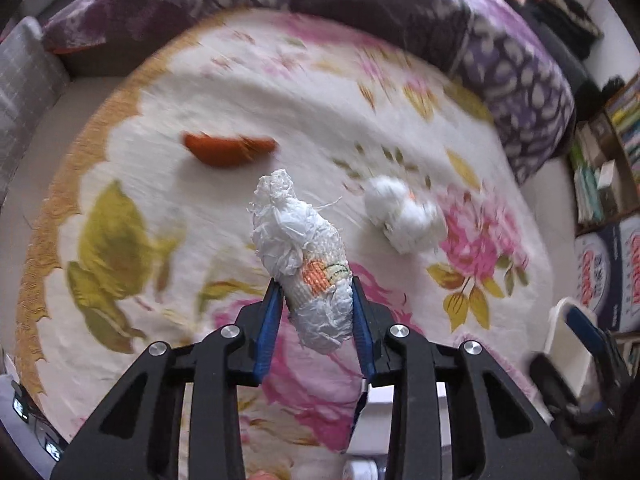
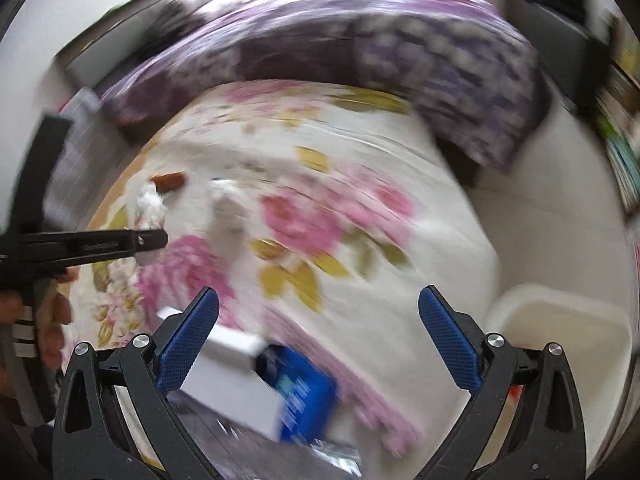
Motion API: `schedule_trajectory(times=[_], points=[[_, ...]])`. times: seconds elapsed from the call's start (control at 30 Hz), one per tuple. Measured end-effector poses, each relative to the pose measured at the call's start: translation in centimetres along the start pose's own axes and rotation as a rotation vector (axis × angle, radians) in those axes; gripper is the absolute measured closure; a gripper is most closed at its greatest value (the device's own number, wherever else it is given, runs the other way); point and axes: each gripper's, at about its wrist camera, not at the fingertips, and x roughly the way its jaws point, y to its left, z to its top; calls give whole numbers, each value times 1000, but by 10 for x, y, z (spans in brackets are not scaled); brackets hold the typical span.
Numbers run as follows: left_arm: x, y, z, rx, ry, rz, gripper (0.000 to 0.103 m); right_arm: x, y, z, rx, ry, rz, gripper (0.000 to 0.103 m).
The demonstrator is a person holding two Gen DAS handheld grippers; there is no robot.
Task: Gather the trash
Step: 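Grasp the second white tissue bundle with the right tool while the left tool holds its bundle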
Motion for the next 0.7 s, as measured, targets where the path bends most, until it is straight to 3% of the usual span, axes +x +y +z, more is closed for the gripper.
schedule_trajectory(times=[0.2, 0.47, 0.63, 0.7], points=[[-46, 29, 7, -52, -127, 20, 70, 38, 49, 36, -149, 63, 55, 7], [-68, 57, 8, -108, -177, 9, 70, 88, 77, 55, -173, 101, 73, 9], [-70, 71, 6, -117, -175, 19, 70, 108, 82, 60, -167, 129, 69, 22], [-69, 75, 6, -121, -169, 18, 70, 114, 85, 62, -170, 147, 64, 32]])
